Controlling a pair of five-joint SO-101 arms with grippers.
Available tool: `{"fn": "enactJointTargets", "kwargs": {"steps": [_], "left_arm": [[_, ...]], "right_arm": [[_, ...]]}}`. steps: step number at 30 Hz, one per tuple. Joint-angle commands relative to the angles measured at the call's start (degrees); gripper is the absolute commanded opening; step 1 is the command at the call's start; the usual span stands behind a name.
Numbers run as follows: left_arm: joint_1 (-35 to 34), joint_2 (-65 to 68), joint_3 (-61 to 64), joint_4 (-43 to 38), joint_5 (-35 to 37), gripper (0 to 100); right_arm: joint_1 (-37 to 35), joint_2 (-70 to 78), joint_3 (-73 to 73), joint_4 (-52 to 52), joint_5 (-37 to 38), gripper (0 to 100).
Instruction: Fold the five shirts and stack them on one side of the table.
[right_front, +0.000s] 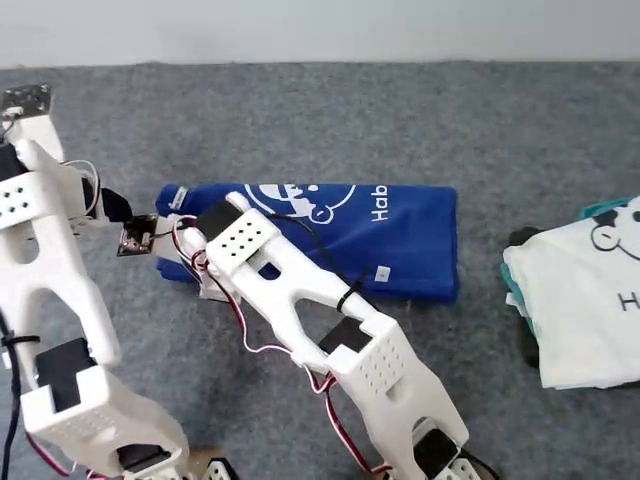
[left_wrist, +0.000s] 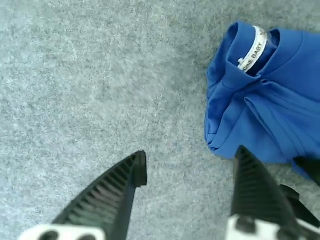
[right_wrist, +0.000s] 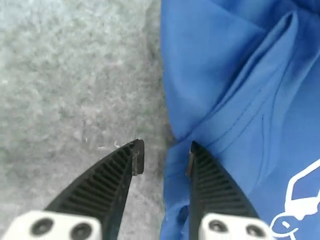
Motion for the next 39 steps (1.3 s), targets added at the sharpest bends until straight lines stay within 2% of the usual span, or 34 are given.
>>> {"fn": "enactJointTargets", "kwargs": {"steps": [1,15,21,27,35,39], "left_arm": [[-0.6,0.3,2.4,1.5,-0.8,27],[-0.6,0.3,2.4,1.5,-0.8,27],[-0.6,0.3,2.4,1.5,-0.8,27],[-0.6,0.4,2.5,1.5,-0.8,27],[-0.6,0.4,2.5,1.5,-0.8,27],[-0.6,0.4,2.5,1.5,-0.8,27]], "right_arm": [[23.2,-2.5,-9.1,-1.2,-1.1,14.7],[30.1,1.1,-9.1,-8.1,-1.0,14.7],[30.7,0.2,-9.2,-6.3,-1.0,13.9],[31.7,-0.6,-9.2,-6.0,-1.0,3.5],[34.5,-0.7,-9.2,-5.8,-1.0,0.9],[34.0,-2.3,-9.2,-0.7,-1.1,1.0]]}}
